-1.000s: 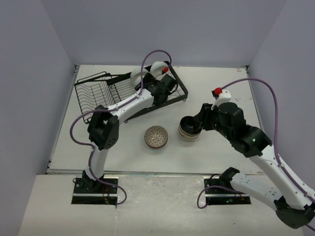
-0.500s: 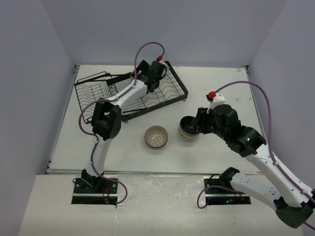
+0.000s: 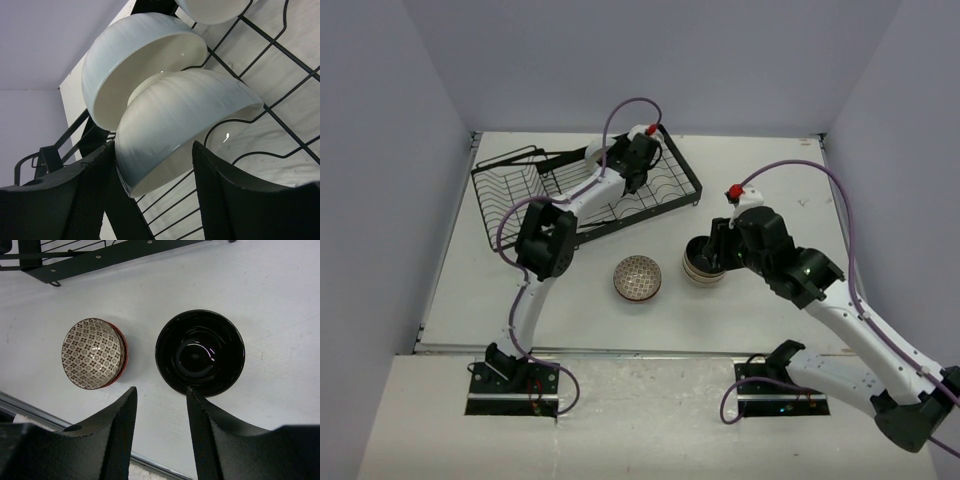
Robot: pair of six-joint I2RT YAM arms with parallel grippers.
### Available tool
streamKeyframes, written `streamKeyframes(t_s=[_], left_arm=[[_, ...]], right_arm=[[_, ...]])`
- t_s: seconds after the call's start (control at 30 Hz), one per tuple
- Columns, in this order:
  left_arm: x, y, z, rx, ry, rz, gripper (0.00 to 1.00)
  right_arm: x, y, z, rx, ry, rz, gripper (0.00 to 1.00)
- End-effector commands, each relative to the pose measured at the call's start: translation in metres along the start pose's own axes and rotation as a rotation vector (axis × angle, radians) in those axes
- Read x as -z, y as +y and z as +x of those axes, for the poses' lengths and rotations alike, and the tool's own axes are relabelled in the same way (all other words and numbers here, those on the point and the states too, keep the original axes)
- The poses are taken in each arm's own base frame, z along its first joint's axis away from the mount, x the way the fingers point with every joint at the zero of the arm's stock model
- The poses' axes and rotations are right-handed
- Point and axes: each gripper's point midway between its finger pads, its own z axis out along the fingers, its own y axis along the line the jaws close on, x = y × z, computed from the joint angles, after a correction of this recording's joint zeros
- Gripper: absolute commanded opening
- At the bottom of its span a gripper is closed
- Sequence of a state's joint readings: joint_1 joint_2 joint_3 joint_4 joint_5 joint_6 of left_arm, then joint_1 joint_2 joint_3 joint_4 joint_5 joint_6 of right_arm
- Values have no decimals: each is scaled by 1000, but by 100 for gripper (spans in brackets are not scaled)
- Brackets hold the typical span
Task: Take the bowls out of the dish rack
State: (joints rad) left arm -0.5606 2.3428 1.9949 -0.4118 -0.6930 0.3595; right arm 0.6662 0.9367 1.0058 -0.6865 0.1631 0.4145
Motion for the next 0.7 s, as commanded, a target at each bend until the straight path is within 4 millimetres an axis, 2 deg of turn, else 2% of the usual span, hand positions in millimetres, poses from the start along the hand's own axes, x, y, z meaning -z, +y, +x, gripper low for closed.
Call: streamKeyframes(t_s=[0.0, 0.3, 0.33, 0.67], left_arm=[[-3, 9, -16, 24, -49, -30, 63], [4, 19, -23, 36, -95, -104, 44], [5, 20, -24, 40, -99, -109, 39], [7, 31, -31, 63, -136, -172, 19]], right_arm=[[1, 6, -15, 15, -44, -25, 45], [-6, 8, -12, 25, -24, -27, 44], [-6, 8, -12, 26, -22, -27, 44], [-7, 8, -10, 29, -17, -35, 44]])
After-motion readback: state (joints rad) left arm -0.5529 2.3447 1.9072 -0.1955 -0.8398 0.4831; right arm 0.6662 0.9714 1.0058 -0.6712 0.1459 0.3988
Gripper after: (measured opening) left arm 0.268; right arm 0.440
